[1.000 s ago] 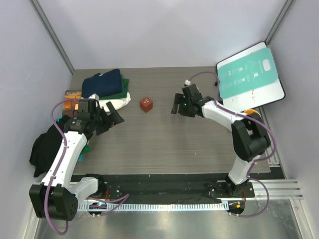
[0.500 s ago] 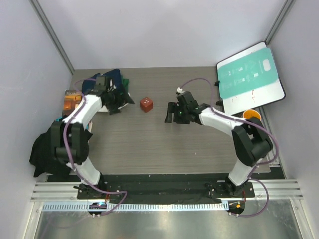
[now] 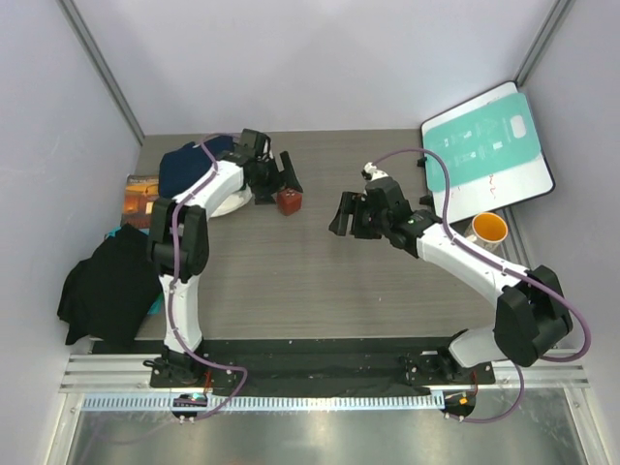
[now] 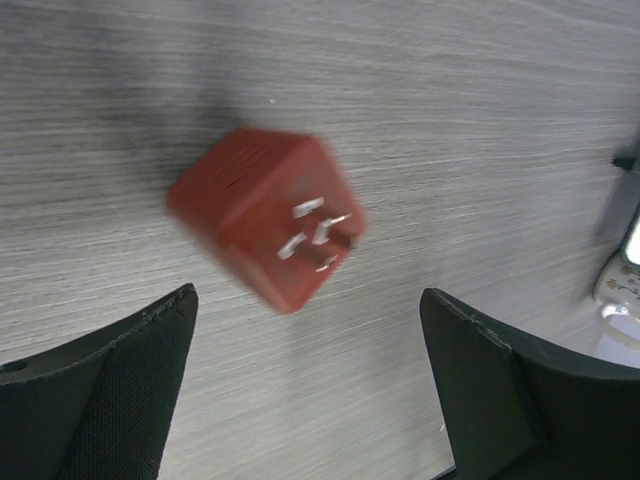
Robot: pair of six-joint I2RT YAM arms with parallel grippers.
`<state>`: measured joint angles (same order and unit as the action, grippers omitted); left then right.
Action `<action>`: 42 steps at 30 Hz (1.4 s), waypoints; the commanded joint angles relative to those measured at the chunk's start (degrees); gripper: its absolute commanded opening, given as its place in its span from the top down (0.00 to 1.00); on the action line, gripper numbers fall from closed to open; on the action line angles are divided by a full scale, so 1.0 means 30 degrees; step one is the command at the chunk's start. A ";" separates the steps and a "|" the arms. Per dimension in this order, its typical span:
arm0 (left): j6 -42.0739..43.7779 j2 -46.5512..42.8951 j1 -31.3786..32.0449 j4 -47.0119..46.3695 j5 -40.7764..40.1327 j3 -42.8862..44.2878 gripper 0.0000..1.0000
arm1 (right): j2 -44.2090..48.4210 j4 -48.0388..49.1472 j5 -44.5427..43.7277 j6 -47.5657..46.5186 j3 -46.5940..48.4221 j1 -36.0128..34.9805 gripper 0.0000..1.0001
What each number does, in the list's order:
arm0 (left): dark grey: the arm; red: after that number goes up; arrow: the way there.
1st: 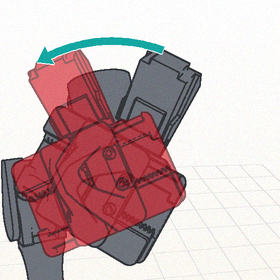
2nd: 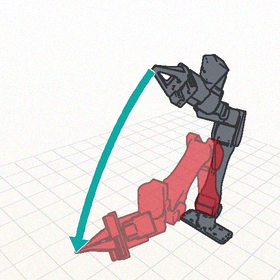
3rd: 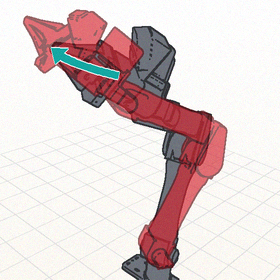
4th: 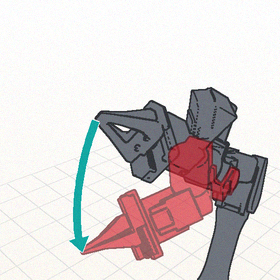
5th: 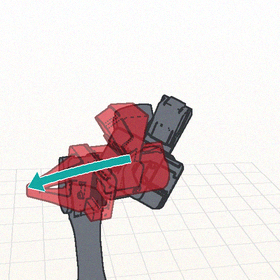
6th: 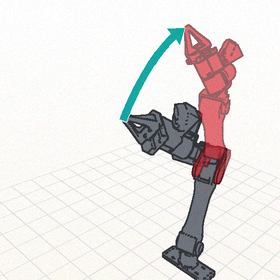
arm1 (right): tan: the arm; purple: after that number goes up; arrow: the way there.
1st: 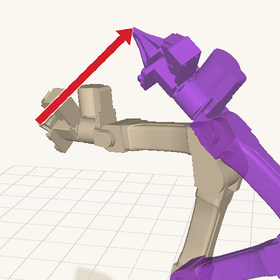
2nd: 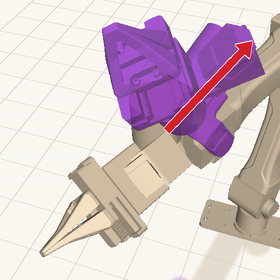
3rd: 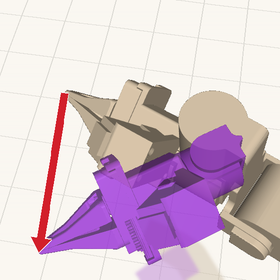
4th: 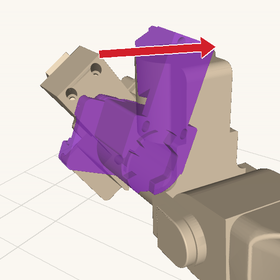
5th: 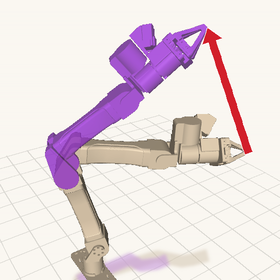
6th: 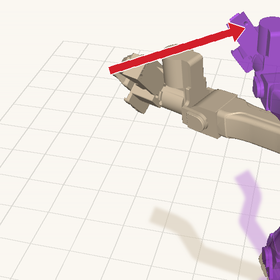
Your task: Fold and stack the t-shirts
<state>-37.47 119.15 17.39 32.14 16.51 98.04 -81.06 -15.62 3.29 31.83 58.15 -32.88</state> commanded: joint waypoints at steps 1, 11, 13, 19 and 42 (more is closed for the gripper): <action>0.0040 0.0272 0.0034 0.0712 -0.0522 0.0543 0.08 | 0.1149 -0.0097 -0.0540 0.0023 -0.0194 0.0004 0.27; 0.0480 0.1910 0.0736 0.1415 -0.1901 0.2268 0.09 | 0.1910 -0.0185 -0.0394 0.0345 -0.0457 0.0180 0.26; 0.0450 0.2117 0.0883 0.1386 -0.1872 0.2650 0.09 | 0.2057 -0.0243 -0.0452 0.0316 -0.0545 0.0209 0.26; 0.0392 0.2908 0.1528 0.1473 -0.2047 0.3820 0.09 | 0.2321 -0.0419 -0.0481 0.0316 -0.0751 0.0326 0.26; 0.1095 0.5313 0.4224 0.0602 -0.7437 0.5057 0.13 | 0.2497 -0.0478 -0.0101 0.0375 -0.1541 0.0648 0.26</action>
<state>-34.04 135.72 29.39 39.46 -3.09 115.31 -76.09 -18.26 2.55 32.45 53.41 -31.33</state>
